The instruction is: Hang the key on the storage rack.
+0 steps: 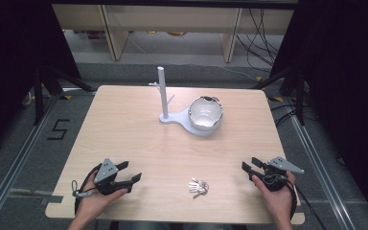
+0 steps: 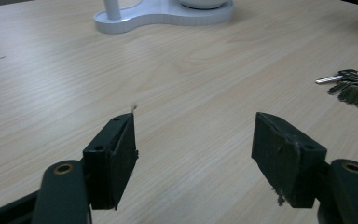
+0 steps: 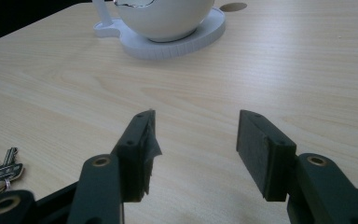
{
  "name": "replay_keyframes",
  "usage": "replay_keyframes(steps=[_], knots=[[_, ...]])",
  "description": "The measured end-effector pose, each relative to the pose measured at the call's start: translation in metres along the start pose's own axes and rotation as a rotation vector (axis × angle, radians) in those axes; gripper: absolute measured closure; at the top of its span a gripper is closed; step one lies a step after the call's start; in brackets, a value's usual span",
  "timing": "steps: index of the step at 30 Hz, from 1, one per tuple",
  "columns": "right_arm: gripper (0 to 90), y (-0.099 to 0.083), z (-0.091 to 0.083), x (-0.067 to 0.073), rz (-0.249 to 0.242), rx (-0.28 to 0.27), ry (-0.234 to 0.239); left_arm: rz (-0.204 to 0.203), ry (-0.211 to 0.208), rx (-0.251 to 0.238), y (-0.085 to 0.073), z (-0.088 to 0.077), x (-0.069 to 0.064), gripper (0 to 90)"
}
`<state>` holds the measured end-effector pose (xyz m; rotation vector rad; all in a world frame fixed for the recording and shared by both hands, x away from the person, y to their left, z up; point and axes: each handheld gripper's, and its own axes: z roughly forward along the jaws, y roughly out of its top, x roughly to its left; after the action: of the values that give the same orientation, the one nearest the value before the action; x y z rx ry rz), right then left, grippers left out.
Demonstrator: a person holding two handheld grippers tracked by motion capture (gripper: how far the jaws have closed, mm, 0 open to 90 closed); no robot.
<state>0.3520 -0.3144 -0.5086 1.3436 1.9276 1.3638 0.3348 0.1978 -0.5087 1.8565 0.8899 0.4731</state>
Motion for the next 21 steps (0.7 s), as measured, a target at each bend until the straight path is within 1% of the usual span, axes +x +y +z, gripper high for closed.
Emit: replay_keyframes(steps=[1,2,3,4,5,6,7,8,9,10,11,12,13,14,15,16,17,18,19,20,21], knots=[[48.1,0.0,0.0,0.0,0.002,0.002,0.005,0.007,-0.007,0.016,0.002,0.003,-0.001,30.0],[48.1,0.001,-0.001,0.0,0.003,0.016,-0.002,0.019,-0.017,0.026,0.004,0.006,-0.003,30.0],[48.1,0.001,-0.001,-0.001,-0.004,0.006,-0.003,0.025,-0.016,0.049,0.005,0.007,-0.005,30.0],[48.1,0.001,-0.002,0.001,0.012,0.014,0.001,0.031,-0.014,0.057,0.006,0.009,-0.007,30.0],[48.1,0.001,-0.002,0.0,-0.002,0.007,0.006,0.036,-0.017,0.053,0.006,0.011,-0.009,30.0],[48.1,0.001,-0.003,0.002,0.022,0.013,0.008,0.044,-0.018,0.05,0.005,0.011,-0.01,30.0],[48.1,0.002,-0.001,0.0,-0.014,0.017,0.004,0.049,-0.023,0.051,0.003,0.011,-0.011,30.0],[48.1,0.003,-0.002,0.001,-0.007,0.035,0.02,0.049,-0.024,0.055,0.002,0.01,-0.012,30.1],[48.1,0.003,-0.002,0.001,-0.007,0.035,0.02,0.049,-0.024,0.055,0.002,0.01,-0.012,30.2],[48.2,0.004,-0.003,0.006,0.009,0.041,0.023,0.04,-0.017,0.052,-0.001,0.007,-0.012,30.2],[48.2,0.004,-0.003,0.006,0.009,0.041,0.023,0.04,-0.017,0.052,-0.001,0.007,-0.012,30.3],[48.1,0.007,-0.003,0.008,-0.031,0.067,0.038,0.034,-0.022,0.042,-0.002,0.004,-0.011,30.3],[48.2,0.008,-0.002,0.008,-0.048,0.082,0.039,0.034,-0.023,0.046,-0.002,0.002,-0.011,30.3],[48.4,0.01,-0.002,0.012,-0.033,0.099,0.047,0.046,-0.026,0.043,-0.002,0.0,-0.011,30.3],[48.4,0.01,-0.002,0.012,-0.033,0.099,0.047,0.046,-0.026,0.043,-0.002,0.0,-0.011,30.2],[48.4,0.015,0.001,0.013,-0.075,0.134,0.082,0.047,-0.033,0.041,-0.001,-0.001,-0.011,30.2],[48.5,0.018,0.002,0.014,-0.096,0.165,0.084,0.053,-0.028,0.047,-0.001,-0.002,-0.011,30.2],[48.6,0.02,0.002,0.018,-0.087,0.212,0.091,0.053,-0.033,0.045,-0.001,-0.001,-0.011,30.2],[48.6,0.024,0.003,0.017,-0.129,0.231,0.102,0.051,-0.043,0.041,-0.001,0.0,-0.01,30.2],[48.3,0.026,0.004,0.022,-0.105,0.271,0.112,0.049,-0.037,0.046,0.0,0.0,-0.011,30.2],[48.2,0.029,0.004,0.024,-0.117,0.311,0.123,0.054,-0.046,0.047,0.0,0.001,-0.01,30.2]])
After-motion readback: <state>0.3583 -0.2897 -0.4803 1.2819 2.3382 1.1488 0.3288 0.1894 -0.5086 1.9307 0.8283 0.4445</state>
